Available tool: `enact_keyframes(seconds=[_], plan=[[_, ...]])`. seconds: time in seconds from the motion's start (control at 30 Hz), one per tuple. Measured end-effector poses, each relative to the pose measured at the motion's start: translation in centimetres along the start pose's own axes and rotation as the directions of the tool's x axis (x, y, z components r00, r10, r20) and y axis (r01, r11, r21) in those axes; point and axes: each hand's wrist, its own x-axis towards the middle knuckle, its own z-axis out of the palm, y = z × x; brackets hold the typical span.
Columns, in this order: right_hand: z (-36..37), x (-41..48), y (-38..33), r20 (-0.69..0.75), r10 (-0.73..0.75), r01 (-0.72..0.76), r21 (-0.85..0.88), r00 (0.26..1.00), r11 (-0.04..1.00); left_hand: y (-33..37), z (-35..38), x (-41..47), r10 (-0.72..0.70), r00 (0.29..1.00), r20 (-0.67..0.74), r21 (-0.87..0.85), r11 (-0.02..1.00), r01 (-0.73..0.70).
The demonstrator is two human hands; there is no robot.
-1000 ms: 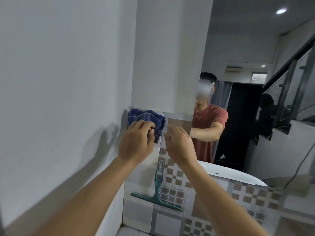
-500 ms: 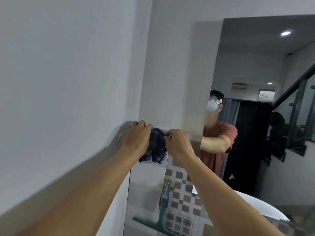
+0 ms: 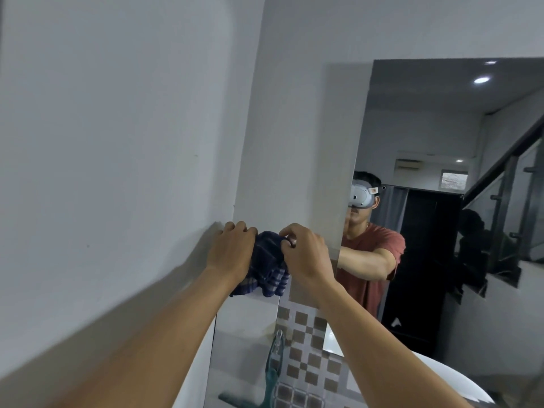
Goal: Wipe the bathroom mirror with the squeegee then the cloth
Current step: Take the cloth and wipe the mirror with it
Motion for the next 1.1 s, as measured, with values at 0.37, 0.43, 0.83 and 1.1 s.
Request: enact_keyframes(seconds=[0.37,0.43,0.83,1.1], plan=[[-3.4,-0.5,0.3,-0.065,-0.039,0.047,0.137,0.997,0.989,0.2,-2.4,0.4,0.042,0.992,-0.122,-0.098,0.994,-0.055],[-4.9,-0.9,0.5,-0.128,-0.04,0.058,0.144,0.991,0.988,0.9,-3.1,0.4,0.07,0.989,-0.132,-0.2,0.975,-0.096],[-14.5,-6.0,4.8,-0.238,0.044,-0.007,0.155,0.97,0.988,10.7,-10.6,2.0,0.193,0.978,-0.074,-0.763,0.621,-0.18],[-19.5,-8.3,5.1,-0.5,0.083,-0.067,0.051,0.862,0.996,17.0,-13.2,4.6,0.306,0.949,-0.075,-0.823,0.518,-0.232]])
